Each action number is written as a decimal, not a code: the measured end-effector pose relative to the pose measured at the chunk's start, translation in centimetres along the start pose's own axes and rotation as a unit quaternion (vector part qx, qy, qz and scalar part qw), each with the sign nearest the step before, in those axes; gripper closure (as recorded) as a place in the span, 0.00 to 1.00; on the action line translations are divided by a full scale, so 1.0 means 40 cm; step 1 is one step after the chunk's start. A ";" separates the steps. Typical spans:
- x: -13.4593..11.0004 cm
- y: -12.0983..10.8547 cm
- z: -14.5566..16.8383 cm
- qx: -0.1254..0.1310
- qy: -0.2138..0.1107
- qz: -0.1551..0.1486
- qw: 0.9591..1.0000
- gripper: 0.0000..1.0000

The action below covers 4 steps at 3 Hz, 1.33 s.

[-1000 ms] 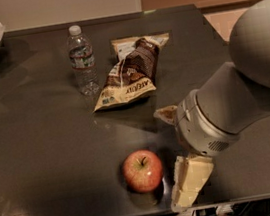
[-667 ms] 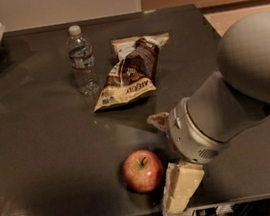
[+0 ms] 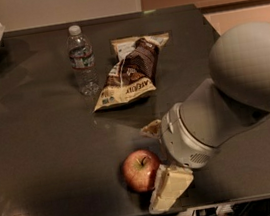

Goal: Move apple near brown chip bag

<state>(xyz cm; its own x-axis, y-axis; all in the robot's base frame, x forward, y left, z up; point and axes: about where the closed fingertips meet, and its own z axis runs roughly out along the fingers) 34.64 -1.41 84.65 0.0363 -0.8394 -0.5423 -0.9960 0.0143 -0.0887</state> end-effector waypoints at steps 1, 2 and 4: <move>0.001 -0.007 -0.004 0.001 -0.004 0.004 1.000 0.40; 0.001 -0.016 -0.017 0.006 -0.008 0.008 1.000 0.64; 0.060 -0.125 -0.100 0.060 0.009 0.044 0.997 1.00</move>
Offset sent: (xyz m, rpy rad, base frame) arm 0.0103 -0.0098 0.0115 0.0323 -0.0038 -0.0354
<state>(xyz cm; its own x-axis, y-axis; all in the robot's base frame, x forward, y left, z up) 39.36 -5.69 87.13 -0.0532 -0.8419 -0.5370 -0.9782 0.1520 -0.1414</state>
